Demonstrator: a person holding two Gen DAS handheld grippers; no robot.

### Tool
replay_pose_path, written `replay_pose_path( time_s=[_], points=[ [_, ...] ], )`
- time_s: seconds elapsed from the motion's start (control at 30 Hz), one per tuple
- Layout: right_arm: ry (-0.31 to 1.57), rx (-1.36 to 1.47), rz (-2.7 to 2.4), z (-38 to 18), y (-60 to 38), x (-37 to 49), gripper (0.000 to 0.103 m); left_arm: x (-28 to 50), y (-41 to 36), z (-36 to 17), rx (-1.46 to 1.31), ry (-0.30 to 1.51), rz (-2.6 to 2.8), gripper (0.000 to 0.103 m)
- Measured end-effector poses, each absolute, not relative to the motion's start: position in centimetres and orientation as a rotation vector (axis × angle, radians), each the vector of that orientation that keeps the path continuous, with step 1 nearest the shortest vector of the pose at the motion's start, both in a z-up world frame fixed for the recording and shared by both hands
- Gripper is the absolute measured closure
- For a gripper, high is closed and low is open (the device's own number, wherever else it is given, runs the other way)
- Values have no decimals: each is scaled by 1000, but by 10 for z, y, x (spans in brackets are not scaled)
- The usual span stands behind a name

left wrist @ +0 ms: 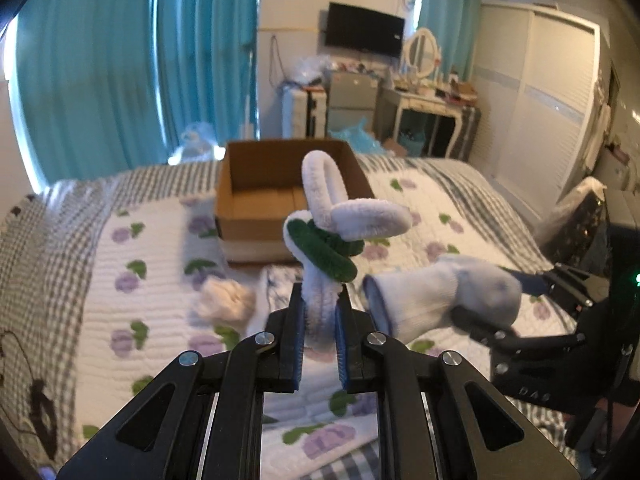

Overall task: Organize soft objects
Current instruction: 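Carry the bunny and sock over the box and open both grippers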

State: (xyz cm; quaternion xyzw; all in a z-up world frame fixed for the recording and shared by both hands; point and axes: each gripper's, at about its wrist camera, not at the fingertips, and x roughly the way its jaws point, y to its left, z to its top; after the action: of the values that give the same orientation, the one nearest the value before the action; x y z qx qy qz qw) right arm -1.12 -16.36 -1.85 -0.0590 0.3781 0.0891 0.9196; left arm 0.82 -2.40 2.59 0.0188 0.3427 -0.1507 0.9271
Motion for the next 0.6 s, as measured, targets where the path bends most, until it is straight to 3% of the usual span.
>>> replay_pose_path(
  time_s=[0.6],
  points=[
    [588, -78, 171, 38, -168, 126, 37, 126, -27, 38, 83, 663, -304, 91]
  ],
)
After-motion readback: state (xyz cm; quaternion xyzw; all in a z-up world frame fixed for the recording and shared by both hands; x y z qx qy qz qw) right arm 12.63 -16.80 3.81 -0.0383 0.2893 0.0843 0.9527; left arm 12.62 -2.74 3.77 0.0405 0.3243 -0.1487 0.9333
